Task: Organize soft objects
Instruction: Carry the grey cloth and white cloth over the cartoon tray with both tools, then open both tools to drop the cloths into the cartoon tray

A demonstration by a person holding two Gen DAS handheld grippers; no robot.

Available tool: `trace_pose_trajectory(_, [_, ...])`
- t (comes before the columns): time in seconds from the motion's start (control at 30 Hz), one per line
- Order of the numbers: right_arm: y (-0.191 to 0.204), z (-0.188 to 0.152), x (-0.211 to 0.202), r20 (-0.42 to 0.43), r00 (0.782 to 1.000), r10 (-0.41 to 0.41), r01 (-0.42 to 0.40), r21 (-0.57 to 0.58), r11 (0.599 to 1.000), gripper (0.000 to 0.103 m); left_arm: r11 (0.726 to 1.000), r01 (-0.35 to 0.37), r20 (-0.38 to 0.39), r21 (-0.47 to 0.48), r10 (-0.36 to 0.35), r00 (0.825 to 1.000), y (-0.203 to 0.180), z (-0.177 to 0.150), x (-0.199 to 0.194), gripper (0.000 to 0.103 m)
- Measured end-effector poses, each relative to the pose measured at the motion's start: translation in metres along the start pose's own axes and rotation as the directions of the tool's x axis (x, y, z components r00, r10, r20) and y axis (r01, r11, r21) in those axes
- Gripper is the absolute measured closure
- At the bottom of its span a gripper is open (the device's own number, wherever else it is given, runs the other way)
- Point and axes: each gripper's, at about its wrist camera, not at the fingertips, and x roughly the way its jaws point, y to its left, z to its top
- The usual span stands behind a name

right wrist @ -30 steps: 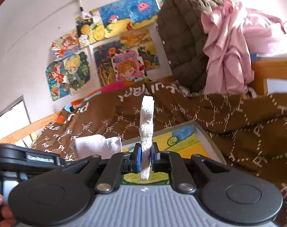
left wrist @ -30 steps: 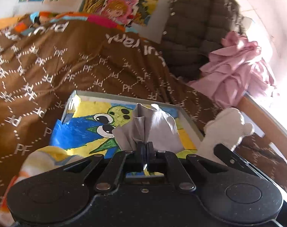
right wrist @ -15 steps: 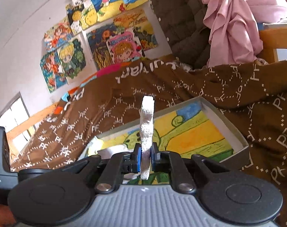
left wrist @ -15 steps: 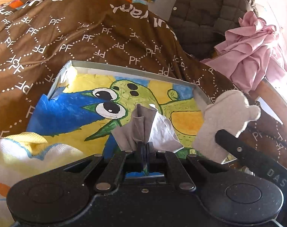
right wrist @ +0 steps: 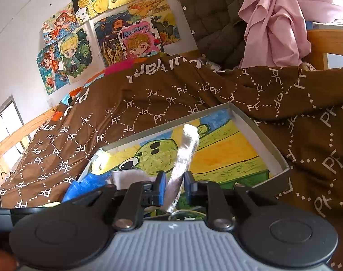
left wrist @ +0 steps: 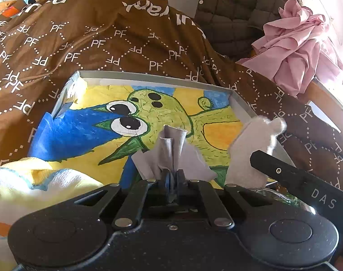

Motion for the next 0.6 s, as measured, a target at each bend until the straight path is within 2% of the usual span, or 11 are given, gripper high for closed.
trace_pose_trajectory(0.07, [0.0,0.001,-0.001,-0.006,1.0,-0.002,0.002,0.0,1.0,0.076,1.0,0.004,0.01,-0.006,-0.004,1.0,0.001,0.0,-0.003,0.091])
trace_pose_trajectory(0.17, [0.001,0.004,-0.003,-0.016,1.0,-0.025,0.024,-0.034,0.999,0.061,1.0,-0.007,0.04,-0.016,0.008,0.999,0.001,0.0,-0.011,0.079])
trace_pose_trajectory(0.23, [0.001,0.006,-0.007,-0.016,0.999,-0.037,0.036,-0.052,0.998,0.056,1.0,-0.008,0.075,-0.022,0.009,0.997,0.001,0.0,-0.02,0.061])
trace_pose_trajectory(0.33, [0.001,0.012,-0.017,-0.01,0.999,-0.043,0.042,-0.073,0.996,0.048,1.0,-0.013,0.127,-0.024,0.016,0.992,0.0,0.001,-0.036,0.045])
trace_pose_trajectory(0.5, [0.004,0.024,-0.043,0.022,0.998,-0.054,0.056,-0.099,0.993,0.032,1.0,-0.028,0.181,-0.008,0.029,0.983,-0.008,0.006,-0.065,0.033])
trace_pose_trajectory(0.6, [0.006,0.034,-0.064,0.044,0.998,-0.048,0.052,-0.101,0.994,0.024,0.999,-0.041,0.212,0.001,0.04,0.976,-0.014,0.007,-0.088,0.022])
